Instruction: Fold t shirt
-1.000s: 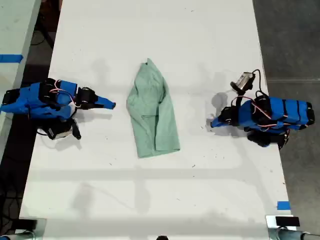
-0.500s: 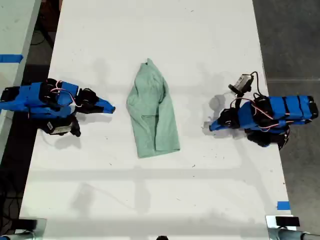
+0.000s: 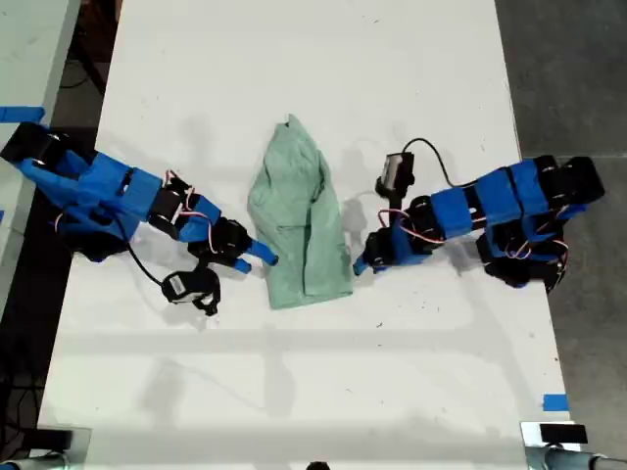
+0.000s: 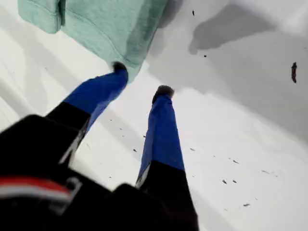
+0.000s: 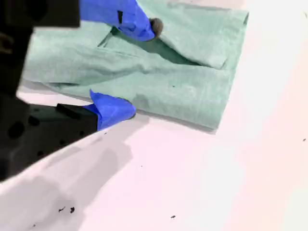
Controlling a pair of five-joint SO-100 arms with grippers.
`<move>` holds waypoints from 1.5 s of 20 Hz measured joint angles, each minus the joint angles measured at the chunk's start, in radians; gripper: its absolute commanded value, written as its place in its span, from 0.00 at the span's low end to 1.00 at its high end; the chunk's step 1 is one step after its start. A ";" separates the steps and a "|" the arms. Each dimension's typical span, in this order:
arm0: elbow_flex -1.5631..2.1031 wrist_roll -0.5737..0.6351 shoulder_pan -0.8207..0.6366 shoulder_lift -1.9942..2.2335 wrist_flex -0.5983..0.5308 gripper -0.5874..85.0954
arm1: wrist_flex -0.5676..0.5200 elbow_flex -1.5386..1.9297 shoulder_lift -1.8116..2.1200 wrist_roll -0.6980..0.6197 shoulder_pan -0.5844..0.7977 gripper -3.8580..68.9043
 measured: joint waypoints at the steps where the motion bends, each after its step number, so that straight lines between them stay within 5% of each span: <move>1: -0.032 -0.008 0.011 -0.049 0.000 0.28 | -0.006 -0.023 -0.044 -0.012 0.008 0.33; 7: -0.183 0.032 0.031 -0.331 -0.055 0.23 | -0.075 -0.109 -0.213 -0.057 0.051 0.33; 9: -0.291 0.083 0.031 -0.469 -0.066 0.01 | -0.087 -0.146 -0.262 -0.071 0.061 0.32; 10: -0.371 0.129 0.031 -0.541 -0.067 0.01 | -0.086 -0.170 -0.290 -0.074 0.064 0.25; 11: -0.460 0.167 0.031 -0.614 -0.063 0.00 | -0.086 -0.195 -0.316 -0.077 0.066 0.07; 20: -0.618 0.184 0.063 -0.703 0.012 0.00 | -0.109 -0.367 -0.492 -0.048 0.005 0.07; 25: -0.617 0.132 0.141 -0.604 0.261 0.00 | 0.074 -0.624 -0.532 -0.081 -0.061 0.07; 30: -0.571 0.173 -0.032 -0.314 0.410 0.00 | 0.072 -0.703 -0.396 -0.172 0.135 0.07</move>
